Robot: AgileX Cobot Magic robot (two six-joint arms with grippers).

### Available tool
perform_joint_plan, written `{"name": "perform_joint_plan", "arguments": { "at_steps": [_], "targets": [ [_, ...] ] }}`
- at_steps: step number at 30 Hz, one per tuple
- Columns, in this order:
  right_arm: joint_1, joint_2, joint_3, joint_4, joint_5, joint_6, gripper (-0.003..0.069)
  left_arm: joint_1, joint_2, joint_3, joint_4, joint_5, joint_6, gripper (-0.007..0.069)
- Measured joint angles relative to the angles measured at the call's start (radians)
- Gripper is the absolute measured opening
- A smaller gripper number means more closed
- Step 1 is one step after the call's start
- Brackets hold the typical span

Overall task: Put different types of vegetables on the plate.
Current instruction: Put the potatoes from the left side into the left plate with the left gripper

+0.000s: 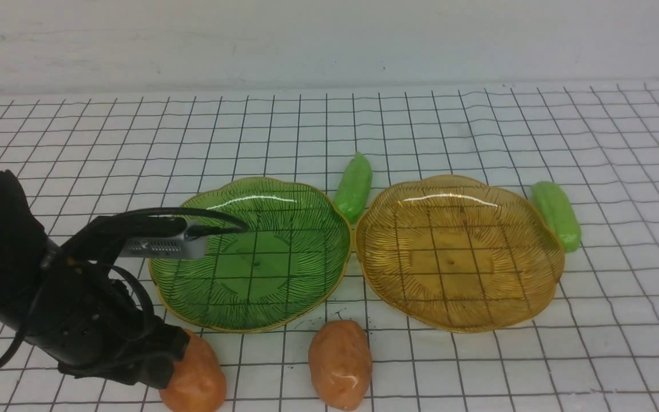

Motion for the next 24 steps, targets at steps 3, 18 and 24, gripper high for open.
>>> {"name": "perform_joint_plan", "arguments": {
  "at_steps": [3, 18, 24],
  "targets": [
    [0.0, 0.0, 0.0, 0.031, -0.004, -0.031, -0.0014, 0.0, 0.005, 0.0, 0.007, -0.049, -0.009, 0.0491],
    [0.0, 0.0, 0.0, 0.053, -0.027, -0.088, -0.0014, -0.002, 0.211, -0.001, -0.016, -0.178, -0.134, 0.0682],
    [0.0, 0.0, 0.0, 0.053, -0.027, -0.091, -0.0014, -0.005, 0.256, -0.008, -0.067, -0.211, -0.137, 0.0682]
  ]
}}
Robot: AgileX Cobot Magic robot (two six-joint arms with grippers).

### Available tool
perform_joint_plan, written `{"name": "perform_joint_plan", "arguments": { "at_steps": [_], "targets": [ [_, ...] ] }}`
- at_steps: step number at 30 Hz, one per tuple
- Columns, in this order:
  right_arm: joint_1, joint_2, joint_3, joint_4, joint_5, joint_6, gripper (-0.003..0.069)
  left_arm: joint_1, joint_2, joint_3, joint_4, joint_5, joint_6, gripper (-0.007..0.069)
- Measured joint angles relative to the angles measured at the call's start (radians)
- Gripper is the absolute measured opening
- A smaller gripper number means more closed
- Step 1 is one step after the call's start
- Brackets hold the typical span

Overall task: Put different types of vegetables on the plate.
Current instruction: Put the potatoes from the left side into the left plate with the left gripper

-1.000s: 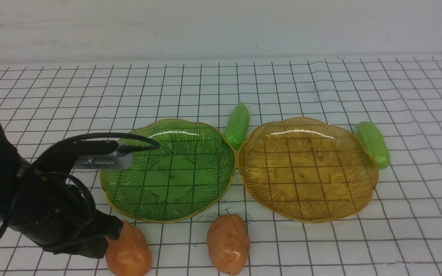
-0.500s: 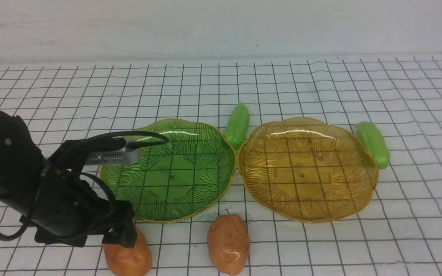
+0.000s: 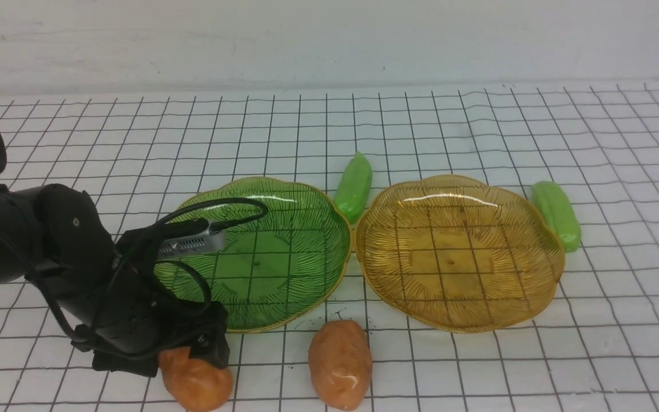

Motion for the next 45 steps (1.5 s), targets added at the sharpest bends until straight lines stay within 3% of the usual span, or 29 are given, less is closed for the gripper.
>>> {"name": "perform_joint_plan", "arguments": {
  "at_steps": [7, 16, 19, 22, 25, 30, 42, 45],
  "targets": [
    [0.0, 0.0, 0.0, 0.0, 0.001, -0.007, -0.0014, 0.0, 0.007, -0.007, -0.007, 0.013, -0.001, 0.0582],
    [0.0, 0.0, 0.0, 0.0, 0.011, -0.007, -0.0014, 0.0, -0.018, -0.007, 0.003, 0.167, 0.002, 0.0582],
    [0.0, 0.0, 0.0, 0.0, 0.02, -0.008, -0.0014, 0.0, -0.131, -0.001, -0.029, 0.226, 0.008, 0.0582],
    [0.0, 0.0, 0.0, 0.0, 0.022, -0.01, -0.0014, 0.0, -0.214, -0.029, -0.071, 0.191, 0.043, 0.0582],
    [0.0, 0.0, 0.0, 0.0, 0.022, -0.011, -0.0014, 0.0, -0.263, -0.103, -0.104, 0.041, 0.153, 0.0582],
    [0.0, 0.0, 0.0, 0.0, 0.02, -0.013, -0.0014, 0.0, -0.184, -0.18, -0.108, -0.098, 0.263, 0.0582],
    [0.0, 0.0, 0.0, 0.0, 0.019, -0.018, -0.0014, 0.0, 0.061, -0.21, -0.058, -0.148, 0.27, 0.0583],
    [0.0, 0.0, 0.0, 0.0, 0.018, -0.019, -0.0014, 0.0, 0.062, -0.213, -0.057, -0.148, 0.27, 0.0634]
  ]
}}
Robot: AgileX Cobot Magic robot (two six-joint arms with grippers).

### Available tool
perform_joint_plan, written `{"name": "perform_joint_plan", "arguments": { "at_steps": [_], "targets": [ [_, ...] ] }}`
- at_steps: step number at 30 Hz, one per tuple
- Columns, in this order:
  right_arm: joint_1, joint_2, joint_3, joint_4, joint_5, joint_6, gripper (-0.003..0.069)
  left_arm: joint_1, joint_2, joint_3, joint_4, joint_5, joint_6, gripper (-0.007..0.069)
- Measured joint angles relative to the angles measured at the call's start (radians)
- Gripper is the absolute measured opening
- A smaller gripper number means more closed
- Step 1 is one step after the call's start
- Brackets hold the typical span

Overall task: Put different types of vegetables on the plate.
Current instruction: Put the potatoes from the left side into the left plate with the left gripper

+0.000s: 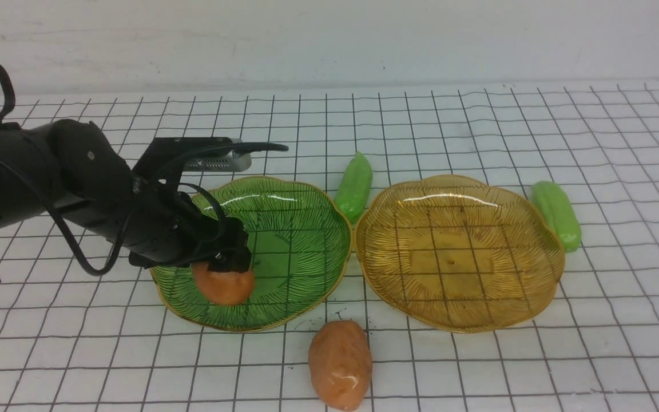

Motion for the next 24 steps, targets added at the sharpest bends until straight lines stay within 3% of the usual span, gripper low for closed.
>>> {"name": "perform_joint_plan", "arguments": {
  "at_steps": [4, 13, 20, 24],
  "targets": [
    [0.0, 0.0, 0.0, 0.0, -0.003, 0.0, -0.0014, 0.0, 0.0, -0.01, 0.001, 0.006, 0.0, 0.0682],
    [0.0, 0.0, 0.0, -0.003, -0.006, 0.0, -0.0014, -0.027, -0.012, -0.127, -0.092, 0.23, -0.003, 0.065],
    [0.0, 0.0, 0.0, -0.003, -0.016, 0.0, -0.0014, -0.256, -0.005, -0.133, -0.123, 0.348, 0.014, 0.0475],
    [0.0, 0.0, 0.0, -0.003, -0.02, 0.0, -0.0014, -0.372, 0.015, -0.133, -0.054, 0.345, -0.113, 0.0456]
  ]
}}
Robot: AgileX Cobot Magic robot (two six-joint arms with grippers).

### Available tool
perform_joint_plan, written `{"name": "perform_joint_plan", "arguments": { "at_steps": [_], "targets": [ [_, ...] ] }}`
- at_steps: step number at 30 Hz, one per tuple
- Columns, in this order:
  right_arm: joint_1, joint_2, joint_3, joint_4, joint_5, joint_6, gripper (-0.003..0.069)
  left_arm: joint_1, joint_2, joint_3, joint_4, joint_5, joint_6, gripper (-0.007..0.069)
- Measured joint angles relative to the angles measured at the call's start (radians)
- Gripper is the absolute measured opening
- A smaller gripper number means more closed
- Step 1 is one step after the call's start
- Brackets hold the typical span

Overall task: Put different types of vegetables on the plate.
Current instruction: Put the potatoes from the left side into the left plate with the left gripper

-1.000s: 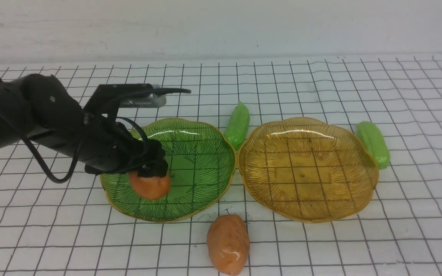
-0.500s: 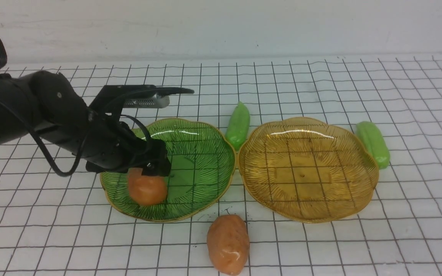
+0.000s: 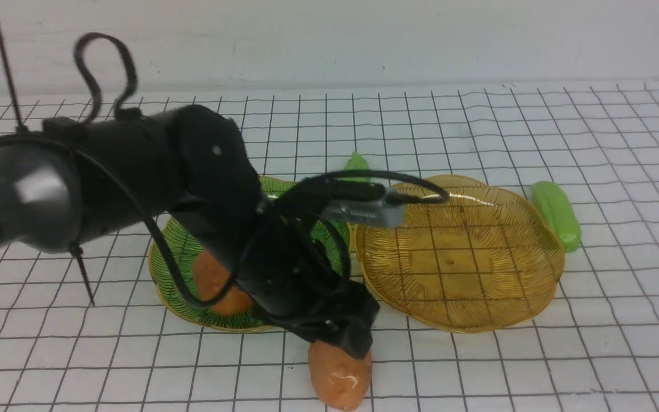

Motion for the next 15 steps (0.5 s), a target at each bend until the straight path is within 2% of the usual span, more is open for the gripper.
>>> {"name": "perform_joint_plan", "arguments": {
  "at_steps": [2, 3, 4, 5, 6, 9, 15],
  "targets": [
    [0.0, 0.0, 0.0, 0.0, 0.0, 0.0, -0.0014, -0.019, 0.003, 0.0, 0.036, -0.008, -0.064, 0.0469],
    [0.0, 0.0, 0.0, 0.0, 0.001, 0.0, -0.0014, -0.031, 0.006, 0.0, 0.076, -0.024, -0.131, 0.0496],
    [0.0, 0.0, 0.0, 0.0, 0.002, 0.0, -0.0014, -0.032, 0.006, 0.0, 0.081, -0.026, -0.139, 0.0499],
    [0.0, 0.0, 0.0, 0.0, 0.003, 0.0, -0.0014, -0.039, 0.009, -0.001, 0.118, -0.033, -0.186, 0.054],
    [0.0, 0.0, 0.0, 0.0, 0.003, 0.0, -0.0014, -0.04, 0.011, -0.001, 0.128, -0.033, -0.191, 0.054],
    [0.0, 0.0, 0.0, 0.005, 0.006, 0.0, -0.0014, -0.041, 0.031, -0.001, 0.171, -0.033, -0.244, 0.064],
    [0.0, 0.0, 0.0, 0.019, 0.007, 0.0, -0.0014, -0.041, 0.078, -0.001, 0.151, -0.068, -0.308, 0.0682]
  ]
}}
